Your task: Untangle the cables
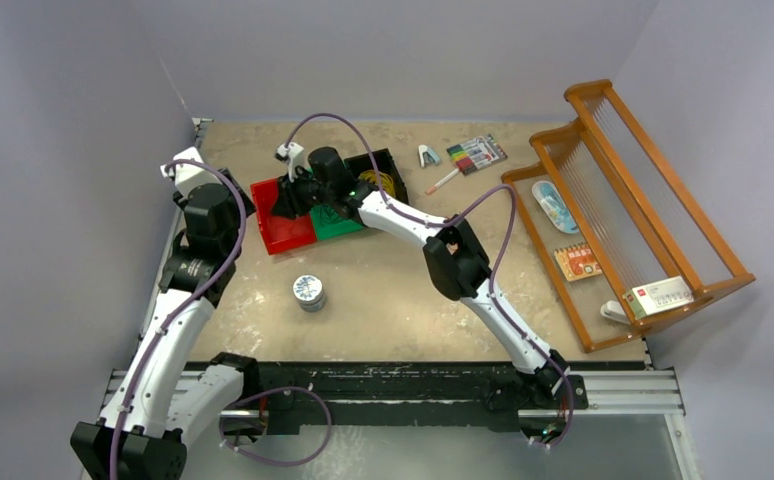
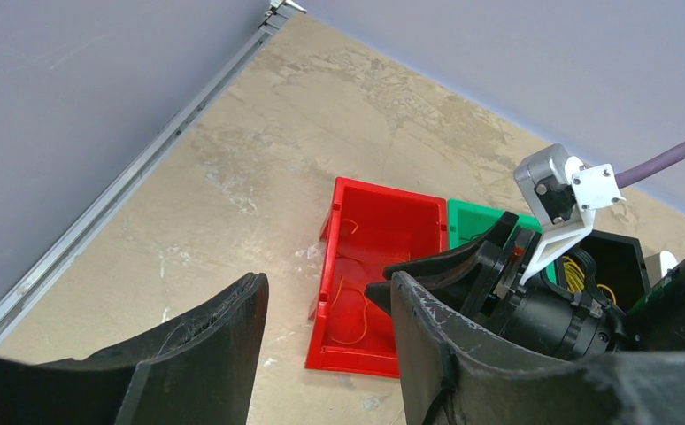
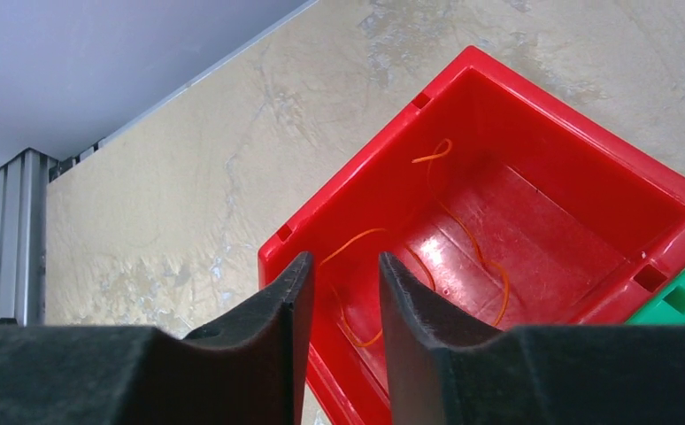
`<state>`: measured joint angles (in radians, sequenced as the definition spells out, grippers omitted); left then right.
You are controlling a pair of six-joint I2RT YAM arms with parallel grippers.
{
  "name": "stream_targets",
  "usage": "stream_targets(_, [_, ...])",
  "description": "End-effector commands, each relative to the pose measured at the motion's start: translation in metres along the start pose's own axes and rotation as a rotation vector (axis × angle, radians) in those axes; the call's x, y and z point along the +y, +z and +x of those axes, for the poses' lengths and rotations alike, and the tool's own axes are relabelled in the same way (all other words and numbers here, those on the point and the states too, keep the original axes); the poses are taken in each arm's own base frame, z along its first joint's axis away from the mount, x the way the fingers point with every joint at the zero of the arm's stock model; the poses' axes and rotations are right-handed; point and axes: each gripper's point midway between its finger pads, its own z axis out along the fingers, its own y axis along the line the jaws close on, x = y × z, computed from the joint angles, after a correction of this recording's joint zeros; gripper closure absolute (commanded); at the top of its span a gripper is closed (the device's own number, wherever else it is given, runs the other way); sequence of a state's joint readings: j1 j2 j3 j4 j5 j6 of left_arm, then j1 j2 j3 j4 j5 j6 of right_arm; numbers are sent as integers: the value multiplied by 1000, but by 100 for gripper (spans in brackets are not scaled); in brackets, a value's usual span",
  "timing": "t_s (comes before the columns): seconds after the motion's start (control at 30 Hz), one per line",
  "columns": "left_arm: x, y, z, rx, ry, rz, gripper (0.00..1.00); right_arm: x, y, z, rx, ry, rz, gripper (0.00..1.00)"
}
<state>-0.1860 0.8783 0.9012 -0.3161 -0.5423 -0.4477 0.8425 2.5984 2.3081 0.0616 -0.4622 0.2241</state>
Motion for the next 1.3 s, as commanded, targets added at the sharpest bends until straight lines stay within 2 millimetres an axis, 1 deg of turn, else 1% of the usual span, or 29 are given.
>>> stream_targets(0.0, [-1,2,-6,-23,-2,14,47,23,-17,-60,-126,-81,-17,62])
stream_targets(0.17, [-1,3,-5,-17,-1,13,47,27,-35,-80,-163,-111,16,59])
stream_targets(0.33, [-5,6,-2,-2,0,37,47,29,-66,-109,-247,-145,106,58])
stream_targets(0.43, [-10,7,-1,-1,-6,64,47,27,-90,-121,-296,-156,167,57])
stream_targets(0.5, [-15,8,2,10,-6,91,47,23,-108,-125,-322,-154,205,56])
stream_targets(0.57, [-23,9,5,23,-8,130,47,16,-129,-128,-348,-143,256,56])
stream_targets(0.63, [-31,9,7,30,-23,169,47,8,-154,-126,-370,-123,315,56])
stream_targets(0.67, [-34,8,7,31,-29,187,47,0,-166,-115,-363,-99,354,55])
stream_targets(0.77, [-42,9,10,41,-54,224,47,-17,-210,-103,-386,-38,461,55])
stream_targets(0.8, [-46,10,12,50,-63,237,47,-23,-224,-94,-383,-13,497,55])
stream_targets(0.83, [-50,10,15,63,-72,257,46,-25,-245,-94,-405,9,529,54])
stream_targets(0.93, [-66,13,24,105,-86,323,46,-48,-292,-66,-396,113,643,54])
stream_targets(1.07, [-83,19,42,176,-78,378,45,-76,-355,-23,-378,253,811,54])
stream_targets(1.13, [-92,19,49,195,-66,391,45,-87,-381,3,-365,323,891,51])
stream_targets(1.2, [-102,16,55,205,-50,403,45,-94,-403,22,-372,401,952,47])
stream_targets(1.27, [-113,13,60,212,-28,413,45,-98,-415,37,-380,469,983,45])
